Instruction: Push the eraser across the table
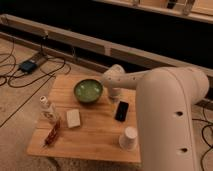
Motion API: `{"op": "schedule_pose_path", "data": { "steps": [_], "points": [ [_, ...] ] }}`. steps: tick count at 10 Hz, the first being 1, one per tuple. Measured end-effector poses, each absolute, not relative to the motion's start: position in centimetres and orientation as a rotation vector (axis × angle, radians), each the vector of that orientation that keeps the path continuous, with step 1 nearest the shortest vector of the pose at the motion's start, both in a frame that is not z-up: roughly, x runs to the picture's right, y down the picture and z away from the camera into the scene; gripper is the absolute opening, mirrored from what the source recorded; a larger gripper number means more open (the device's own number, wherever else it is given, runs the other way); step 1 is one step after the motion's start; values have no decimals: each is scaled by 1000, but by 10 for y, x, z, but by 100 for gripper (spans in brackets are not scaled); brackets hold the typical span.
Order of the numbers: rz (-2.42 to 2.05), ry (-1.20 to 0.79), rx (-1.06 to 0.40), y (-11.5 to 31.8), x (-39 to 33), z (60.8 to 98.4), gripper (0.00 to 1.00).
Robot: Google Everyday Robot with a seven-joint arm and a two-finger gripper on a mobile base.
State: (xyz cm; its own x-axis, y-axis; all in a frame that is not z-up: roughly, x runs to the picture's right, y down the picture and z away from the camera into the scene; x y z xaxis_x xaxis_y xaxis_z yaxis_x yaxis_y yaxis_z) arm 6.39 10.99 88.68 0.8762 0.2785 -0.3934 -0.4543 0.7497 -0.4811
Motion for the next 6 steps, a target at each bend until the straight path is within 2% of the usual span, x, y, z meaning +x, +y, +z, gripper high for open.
{"op": "schedule_pose_path", "data": {
  "steps": [3, 6],
  "points": [
    [365, 318, -585, 113, 46, 878, 73],
    [361, 323, -590, 112, 59, 890, 73]
  ]
}}
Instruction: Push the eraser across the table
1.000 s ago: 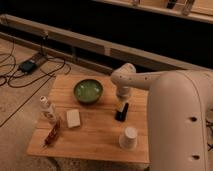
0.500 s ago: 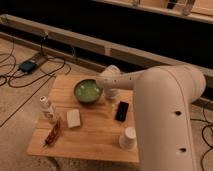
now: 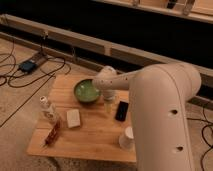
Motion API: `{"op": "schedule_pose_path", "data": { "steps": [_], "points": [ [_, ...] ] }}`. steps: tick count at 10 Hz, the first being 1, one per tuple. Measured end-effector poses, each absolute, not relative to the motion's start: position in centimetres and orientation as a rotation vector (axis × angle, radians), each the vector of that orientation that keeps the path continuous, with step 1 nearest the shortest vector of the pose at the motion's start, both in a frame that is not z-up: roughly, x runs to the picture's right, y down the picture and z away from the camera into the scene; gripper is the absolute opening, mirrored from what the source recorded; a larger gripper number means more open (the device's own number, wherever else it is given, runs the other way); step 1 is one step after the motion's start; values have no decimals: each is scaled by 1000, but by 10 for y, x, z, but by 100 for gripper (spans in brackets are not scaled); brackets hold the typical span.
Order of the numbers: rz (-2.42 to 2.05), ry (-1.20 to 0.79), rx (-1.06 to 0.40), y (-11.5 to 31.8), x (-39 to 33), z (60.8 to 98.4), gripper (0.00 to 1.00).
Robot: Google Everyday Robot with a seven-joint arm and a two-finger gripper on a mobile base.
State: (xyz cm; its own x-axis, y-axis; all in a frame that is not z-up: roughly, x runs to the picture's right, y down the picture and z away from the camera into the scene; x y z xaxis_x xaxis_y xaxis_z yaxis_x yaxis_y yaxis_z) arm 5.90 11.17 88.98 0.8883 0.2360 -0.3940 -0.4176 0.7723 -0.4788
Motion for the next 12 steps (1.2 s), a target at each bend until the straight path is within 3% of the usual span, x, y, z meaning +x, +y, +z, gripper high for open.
{"op": "schedule_pose_path", "data": {
  "steps": [5, 10, 12],
  "points": [
    [369, 332, -661, 121, 99, 940, 73],
    [393, 319, -661, 119, 116, 933, 73],
    [421, 294, -636, 111, 150, 904, 73]
  ]
}}
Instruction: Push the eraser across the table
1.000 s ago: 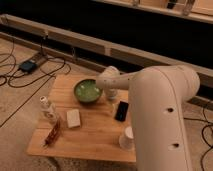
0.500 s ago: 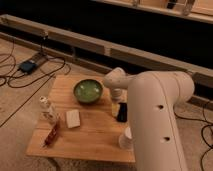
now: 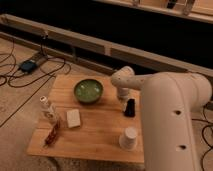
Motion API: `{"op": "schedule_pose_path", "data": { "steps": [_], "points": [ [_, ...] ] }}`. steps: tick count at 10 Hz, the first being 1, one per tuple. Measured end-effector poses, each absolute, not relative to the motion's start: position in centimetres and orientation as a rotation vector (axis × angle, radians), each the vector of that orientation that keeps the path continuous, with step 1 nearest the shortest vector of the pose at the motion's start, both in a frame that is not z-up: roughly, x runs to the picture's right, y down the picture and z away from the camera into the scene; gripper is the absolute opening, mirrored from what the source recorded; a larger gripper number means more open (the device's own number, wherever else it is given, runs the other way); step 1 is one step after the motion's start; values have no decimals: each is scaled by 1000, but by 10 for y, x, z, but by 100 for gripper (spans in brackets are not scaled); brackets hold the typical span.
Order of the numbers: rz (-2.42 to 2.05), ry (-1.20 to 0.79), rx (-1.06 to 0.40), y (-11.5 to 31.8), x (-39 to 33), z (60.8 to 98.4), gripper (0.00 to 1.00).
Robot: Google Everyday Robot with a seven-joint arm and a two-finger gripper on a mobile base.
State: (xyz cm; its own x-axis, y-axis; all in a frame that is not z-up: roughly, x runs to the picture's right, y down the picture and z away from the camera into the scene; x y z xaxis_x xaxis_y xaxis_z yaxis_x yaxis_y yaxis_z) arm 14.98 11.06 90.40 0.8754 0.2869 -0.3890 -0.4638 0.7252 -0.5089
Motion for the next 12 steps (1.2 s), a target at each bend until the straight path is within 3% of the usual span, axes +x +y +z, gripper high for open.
{"op": "schedule_pose_path", "data": {
  "steps": [3, 7, 12],
  "points": [
    [445, 258, -596, 93, 175, 870, 73],
    [470, 226, -584, 98, 201, 869, 73],
    [361, 262, -561, 114, 128, 860, 72]
  ]
}}
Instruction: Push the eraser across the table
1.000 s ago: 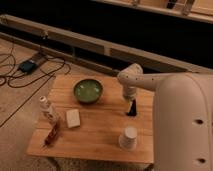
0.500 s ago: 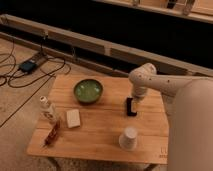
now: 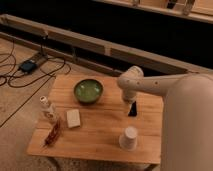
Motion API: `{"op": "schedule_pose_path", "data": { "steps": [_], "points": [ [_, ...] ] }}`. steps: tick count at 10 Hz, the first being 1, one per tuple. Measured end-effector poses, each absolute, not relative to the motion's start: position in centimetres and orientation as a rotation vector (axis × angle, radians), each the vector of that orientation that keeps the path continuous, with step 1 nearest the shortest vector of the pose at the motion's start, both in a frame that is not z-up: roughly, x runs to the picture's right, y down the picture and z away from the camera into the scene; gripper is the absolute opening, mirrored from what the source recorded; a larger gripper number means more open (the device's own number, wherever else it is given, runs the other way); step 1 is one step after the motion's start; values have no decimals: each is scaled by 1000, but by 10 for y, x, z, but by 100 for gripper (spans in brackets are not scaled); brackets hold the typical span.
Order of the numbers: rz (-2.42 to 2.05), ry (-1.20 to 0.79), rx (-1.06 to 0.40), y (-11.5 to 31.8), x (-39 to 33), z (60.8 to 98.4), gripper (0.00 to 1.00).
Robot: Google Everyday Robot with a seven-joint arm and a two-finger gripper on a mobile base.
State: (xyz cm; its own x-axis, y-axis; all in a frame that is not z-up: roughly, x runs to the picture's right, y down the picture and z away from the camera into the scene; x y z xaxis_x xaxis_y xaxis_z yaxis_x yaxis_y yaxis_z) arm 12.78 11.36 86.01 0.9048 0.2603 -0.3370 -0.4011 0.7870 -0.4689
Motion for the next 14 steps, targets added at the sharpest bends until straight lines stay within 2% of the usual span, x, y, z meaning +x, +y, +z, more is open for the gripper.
{"op": "schedule_pose_path", "data": {
  "steps": [2, 7, 8, 14],
  "points": [
    [323, 299, -547, 121, 111, 859, 60],
    [288, 351, -508, 125, 107, 862, 9],
    [292, 350, -509, 124, 112, 865, 2],
    [311, 291, -564, 122, 137, 896, 0]
  ]
}}
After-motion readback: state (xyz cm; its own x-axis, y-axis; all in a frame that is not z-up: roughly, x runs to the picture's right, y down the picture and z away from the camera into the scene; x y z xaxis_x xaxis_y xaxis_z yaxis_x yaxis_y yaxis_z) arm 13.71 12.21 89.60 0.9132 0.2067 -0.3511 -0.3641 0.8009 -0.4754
